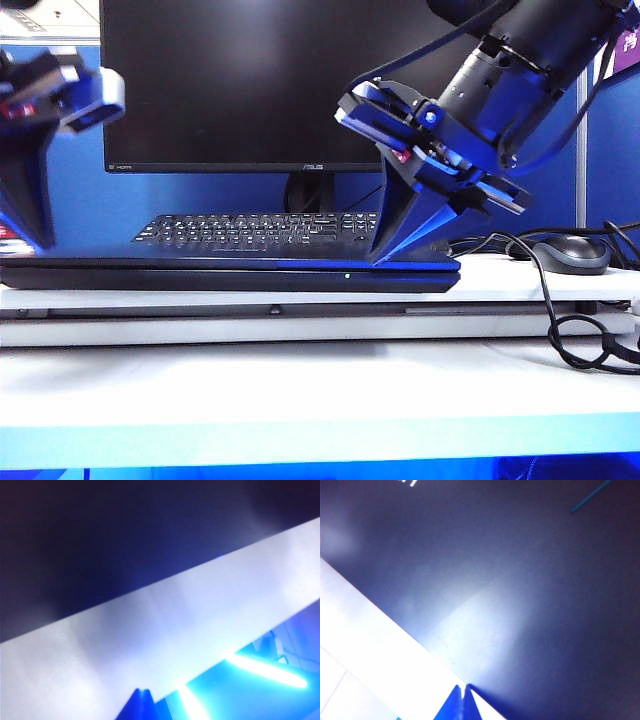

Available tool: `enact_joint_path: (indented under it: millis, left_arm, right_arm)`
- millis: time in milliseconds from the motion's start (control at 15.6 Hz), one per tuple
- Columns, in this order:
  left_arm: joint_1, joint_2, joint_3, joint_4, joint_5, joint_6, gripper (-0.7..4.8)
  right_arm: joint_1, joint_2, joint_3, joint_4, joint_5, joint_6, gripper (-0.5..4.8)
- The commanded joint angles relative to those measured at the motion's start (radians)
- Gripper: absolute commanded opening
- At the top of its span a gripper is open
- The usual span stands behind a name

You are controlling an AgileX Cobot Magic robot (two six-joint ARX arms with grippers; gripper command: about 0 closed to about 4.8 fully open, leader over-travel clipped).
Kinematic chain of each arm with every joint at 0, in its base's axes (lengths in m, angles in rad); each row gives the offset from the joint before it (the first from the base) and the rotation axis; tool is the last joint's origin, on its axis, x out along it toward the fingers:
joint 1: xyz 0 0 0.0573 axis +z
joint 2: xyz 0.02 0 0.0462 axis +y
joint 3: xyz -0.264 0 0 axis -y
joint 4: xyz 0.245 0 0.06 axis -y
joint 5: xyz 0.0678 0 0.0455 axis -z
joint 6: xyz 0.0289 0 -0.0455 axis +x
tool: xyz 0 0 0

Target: Open the lid of the black laptop.

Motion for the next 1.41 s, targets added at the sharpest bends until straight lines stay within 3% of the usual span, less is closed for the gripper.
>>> enact_joint_path:
  millis: [64,1151,1407]
  left_arm:
    - [0.0,0.024,0.0,0.039,0.003,0.002,-0.05]
    - [0.0,0.126,-0.023,0.194,-0.029,-0.02,-0.05]
    - [0.0,-0.016,-0.024,0.146,-0.022,-0.028,-0.05]
  right_arm:
    - [0.0,-0.003,0.002,0.014,0.004,0.003,-0.01]
    - [0.002,-0.004,0.002,0.008,0.0,0.021,-0.01]
    - [0.01,-0.025,0.002,0.02,-0.069,0.022,-0.01]
